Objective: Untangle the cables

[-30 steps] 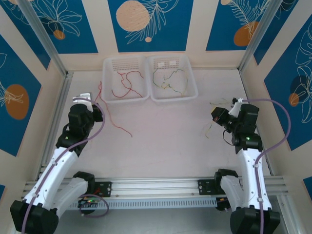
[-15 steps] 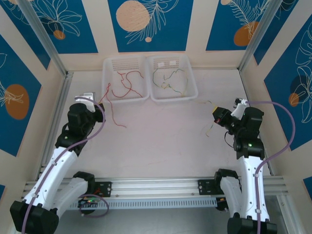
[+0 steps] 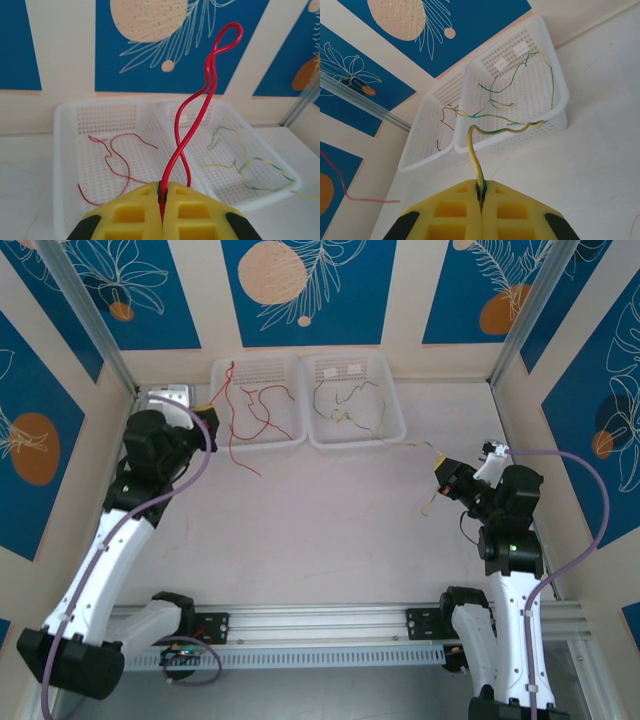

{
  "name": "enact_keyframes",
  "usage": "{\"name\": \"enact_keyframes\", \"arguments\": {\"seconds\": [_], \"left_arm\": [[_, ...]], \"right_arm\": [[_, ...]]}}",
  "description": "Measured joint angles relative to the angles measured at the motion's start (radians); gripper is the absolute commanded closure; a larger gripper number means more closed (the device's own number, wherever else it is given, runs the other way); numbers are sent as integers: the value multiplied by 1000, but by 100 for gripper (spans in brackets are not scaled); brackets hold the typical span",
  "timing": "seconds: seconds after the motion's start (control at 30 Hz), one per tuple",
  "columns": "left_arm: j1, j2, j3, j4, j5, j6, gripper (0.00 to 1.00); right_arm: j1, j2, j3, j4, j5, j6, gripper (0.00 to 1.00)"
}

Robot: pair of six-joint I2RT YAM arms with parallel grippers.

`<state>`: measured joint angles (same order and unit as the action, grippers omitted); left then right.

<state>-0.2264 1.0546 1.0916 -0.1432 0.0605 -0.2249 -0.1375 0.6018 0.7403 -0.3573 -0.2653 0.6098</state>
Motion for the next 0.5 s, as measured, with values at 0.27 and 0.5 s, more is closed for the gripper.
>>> {"name": "enact_keyframes", "arguments": {"seconds": [0.27, 0.5], "left_arm": [[5, 344, 246, 68, -72, 111, 100], [13, 612, 421, 113, -121, 210, 100]], "right_arm": [[19, -13, -4, 5, 3, 0, 100], [27, -45, 5, -23, 26, -10, 100]]}}
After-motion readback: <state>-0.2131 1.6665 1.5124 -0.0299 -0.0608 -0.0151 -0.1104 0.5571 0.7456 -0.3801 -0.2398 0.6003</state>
